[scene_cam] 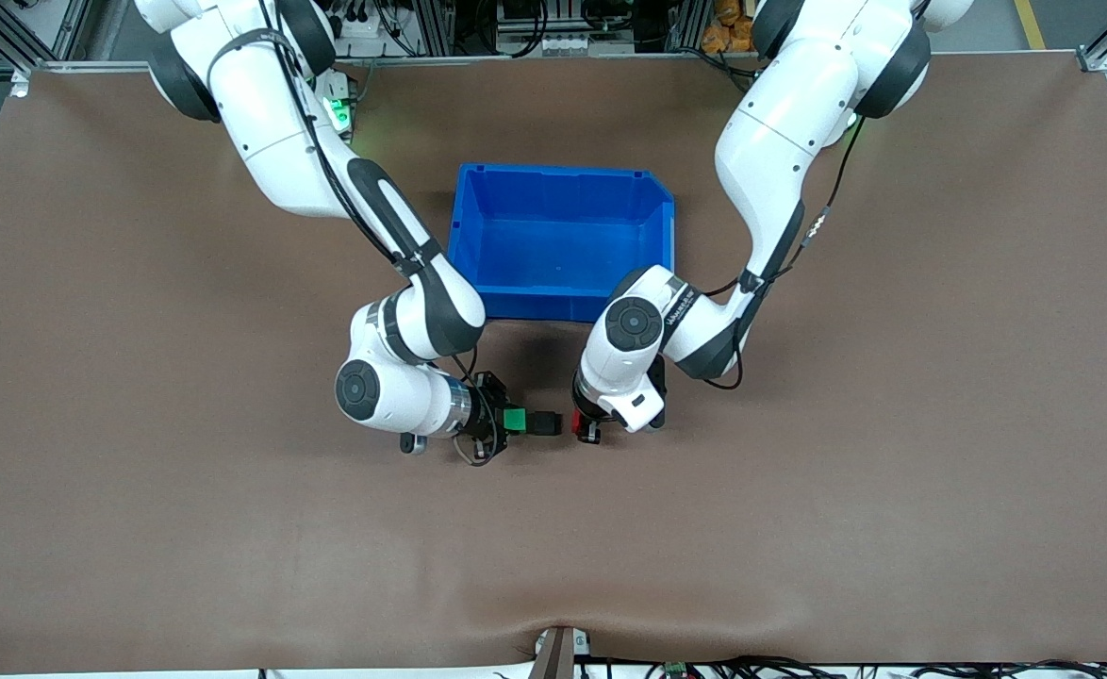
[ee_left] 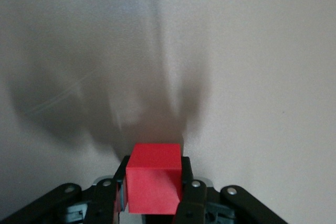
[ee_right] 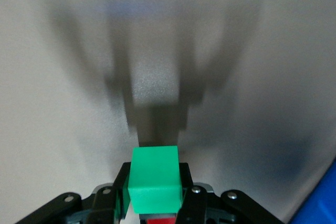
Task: Attach green and red cubes to black cube
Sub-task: 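Press the green and red cubes against the black cube's sides, then open the right gripper and withdraw it from the green cube, then open the left gripper and lift it off the red cube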
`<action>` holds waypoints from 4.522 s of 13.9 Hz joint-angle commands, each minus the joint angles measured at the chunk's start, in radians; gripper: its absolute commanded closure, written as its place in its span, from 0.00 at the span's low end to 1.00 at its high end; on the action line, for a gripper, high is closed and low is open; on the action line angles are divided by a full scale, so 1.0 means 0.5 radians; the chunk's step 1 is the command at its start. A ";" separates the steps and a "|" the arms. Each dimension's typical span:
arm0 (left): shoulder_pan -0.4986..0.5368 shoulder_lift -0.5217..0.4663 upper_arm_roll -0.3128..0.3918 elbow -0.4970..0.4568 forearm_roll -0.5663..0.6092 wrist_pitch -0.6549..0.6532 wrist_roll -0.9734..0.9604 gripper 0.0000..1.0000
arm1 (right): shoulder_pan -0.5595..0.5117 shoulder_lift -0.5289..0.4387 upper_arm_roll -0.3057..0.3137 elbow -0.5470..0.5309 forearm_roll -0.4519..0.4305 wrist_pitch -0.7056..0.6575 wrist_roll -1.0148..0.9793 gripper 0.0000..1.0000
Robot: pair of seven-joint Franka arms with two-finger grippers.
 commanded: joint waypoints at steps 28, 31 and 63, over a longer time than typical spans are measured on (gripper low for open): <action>-0.115 0.004 0.003 0.060 -0.076 -0.313 -0.035 1.00 | -0.234 -0.070 -0.070 0.262 -0.474 -0.617 -0.382 0.00; -0.103 0.003 0.000 0.047 -0.079 -0.441 0.060 1.00 | -0.378 -0.153 -0.098 0.281 -0.566 -0.743 -0.940 0.00; 0.231 -0.809 0.021 0.041 -0.082 -1.208 1.516 0.00 | -0.959 -1.807 -0.101 -0.551 -1.149 -1.547 -3.408 0.00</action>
